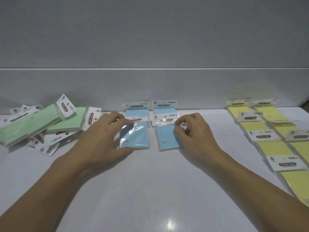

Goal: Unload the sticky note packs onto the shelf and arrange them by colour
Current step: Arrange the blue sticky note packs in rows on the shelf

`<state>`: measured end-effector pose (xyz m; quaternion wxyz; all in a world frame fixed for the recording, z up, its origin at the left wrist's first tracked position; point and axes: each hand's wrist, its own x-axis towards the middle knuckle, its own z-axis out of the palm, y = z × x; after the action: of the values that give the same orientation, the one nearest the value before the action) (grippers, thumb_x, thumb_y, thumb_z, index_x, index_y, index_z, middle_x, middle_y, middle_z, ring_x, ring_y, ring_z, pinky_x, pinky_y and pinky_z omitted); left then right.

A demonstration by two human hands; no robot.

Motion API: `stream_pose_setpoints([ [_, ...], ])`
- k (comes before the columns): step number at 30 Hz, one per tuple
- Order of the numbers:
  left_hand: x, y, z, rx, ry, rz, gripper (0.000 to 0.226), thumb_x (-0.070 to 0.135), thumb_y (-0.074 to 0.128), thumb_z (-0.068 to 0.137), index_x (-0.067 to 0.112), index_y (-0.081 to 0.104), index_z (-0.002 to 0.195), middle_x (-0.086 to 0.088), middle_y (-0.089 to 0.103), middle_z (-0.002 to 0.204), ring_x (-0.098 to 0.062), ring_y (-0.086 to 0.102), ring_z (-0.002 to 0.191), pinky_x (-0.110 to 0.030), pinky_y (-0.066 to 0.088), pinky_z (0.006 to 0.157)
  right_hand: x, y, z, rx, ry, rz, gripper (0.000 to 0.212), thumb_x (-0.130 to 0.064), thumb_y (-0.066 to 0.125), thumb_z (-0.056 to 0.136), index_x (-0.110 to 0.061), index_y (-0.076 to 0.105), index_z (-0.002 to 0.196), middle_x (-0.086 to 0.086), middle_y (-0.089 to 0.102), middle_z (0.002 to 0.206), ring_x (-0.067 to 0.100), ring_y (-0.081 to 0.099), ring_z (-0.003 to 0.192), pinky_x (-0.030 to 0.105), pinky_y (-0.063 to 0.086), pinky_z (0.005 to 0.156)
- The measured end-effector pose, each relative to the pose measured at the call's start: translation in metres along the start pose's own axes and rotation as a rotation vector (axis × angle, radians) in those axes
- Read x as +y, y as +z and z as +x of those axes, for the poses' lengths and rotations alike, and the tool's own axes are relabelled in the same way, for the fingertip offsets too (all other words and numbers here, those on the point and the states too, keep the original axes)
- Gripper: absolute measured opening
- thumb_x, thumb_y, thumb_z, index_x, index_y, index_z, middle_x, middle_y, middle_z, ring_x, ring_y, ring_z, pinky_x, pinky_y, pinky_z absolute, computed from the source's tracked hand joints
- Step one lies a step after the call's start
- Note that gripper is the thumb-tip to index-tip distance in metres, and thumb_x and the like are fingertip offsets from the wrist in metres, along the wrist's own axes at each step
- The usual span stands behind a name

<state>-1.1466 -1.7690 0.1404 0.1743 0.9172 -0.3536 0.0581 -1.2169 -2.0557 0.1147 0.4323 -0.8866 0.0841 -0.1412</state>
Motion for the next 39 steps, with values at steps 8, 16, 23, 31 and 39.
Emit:
stream_pose_setpoints([
  [8, -0.01, 0.011, 0.0, -0.063, -0.001, -0.04, 0.064, 0.073, 0.06, 0.077, 0.048, 0.05, 0.135, 0.025, 0.037, 0.132, -0.001, 0.039, 0.111, -0.021, 0.038, 0.075, -0.002, -0.002, -0.016, -0.147, -0.222, -0.095, 0.036, -0.041, 0.07, 0.073, -0.045, 0.061, 0.107, -0.029, 0.038, 0.12, 0.003, 0.046, 0.125, 0.027, 0.058, 0.077],
  [16, -0.01, 0.013, 0.0, -0.104, 0.04, -0.033, 0.063, 0.067, 0.061, 0.084, 0.041, 0.052, 0.14, 0.028, 0.038, 0.133, 0.0, 0.047, 0.113, -0.009, 0.038, 0.069, -0.002, -0.002, -0.015, -0.166, -0.325, -0.181, 0.036, -0.035, 0.069, 0.072, -0.042, 0.059, 0.107, -0.024, 0.046, 0.112, 0.008, 0.038, 0.128, 0.026, 0.057, 0.083],
  [23, -0.004, 0.012, -0.002, -0.096, 0.042, -0.048, 0.068, 0.072, 0.051, 0.079, 0.039, 0.053, 0.139, 0.026, 0.039, 0.135, -0.005, 0.048, 0.119, -0.033, 0.052, 0.091, 0.0, 0.001, -0.015, -0.133, -0.345, -0.214, 0.037, -0.04, 0.069, 0.072, -0.044, 0.058, 0.107, -0.027, 0.045, 0.113, 0.005, 0.039, 0.126, 0.015, 0.046, 0.086],
  [31, -0.001, 0.01, -0.003, -0.094, 0.034, -0.028, 0.067, 0.073, 0.048, 0.078, 0.04, 0.052, 0.137, 0.025, 0.04, 0.133, -0.006, 0.05, 0.116, -0.034, 0.052, 0.088, 0.002, 0.0, -0.014, -0.168, -0.312, -0.194, 0.037, -0.041, 0.069, 0.075, -0.048, 0.059, 0.11, -0.028, 0.044, 0.117, 0.002, 0.036, 0.133, 0.003, 0.041, 0.083],
  [39, -0.001, 0.01, -0.002, -0.103, 0.021, -0.016, 0.068, 0.073, 0.049, 0.077, 0.04, 0.051, 0.137, 0.024, 0.04, 0.133, -0.005, 0.049, 0.116, -0.031, 0.052, 0.085, 0.003, 0.0, -0.014, -0.17, -0.278, -0.173, 0.038, -0.039, 0.07, 0.074, -0.047, 0.06, 0.109, -0.028, 0.043, 0.117, 0.001, 0.036, 0.133, 0.006, 0.047, 0.078],
])
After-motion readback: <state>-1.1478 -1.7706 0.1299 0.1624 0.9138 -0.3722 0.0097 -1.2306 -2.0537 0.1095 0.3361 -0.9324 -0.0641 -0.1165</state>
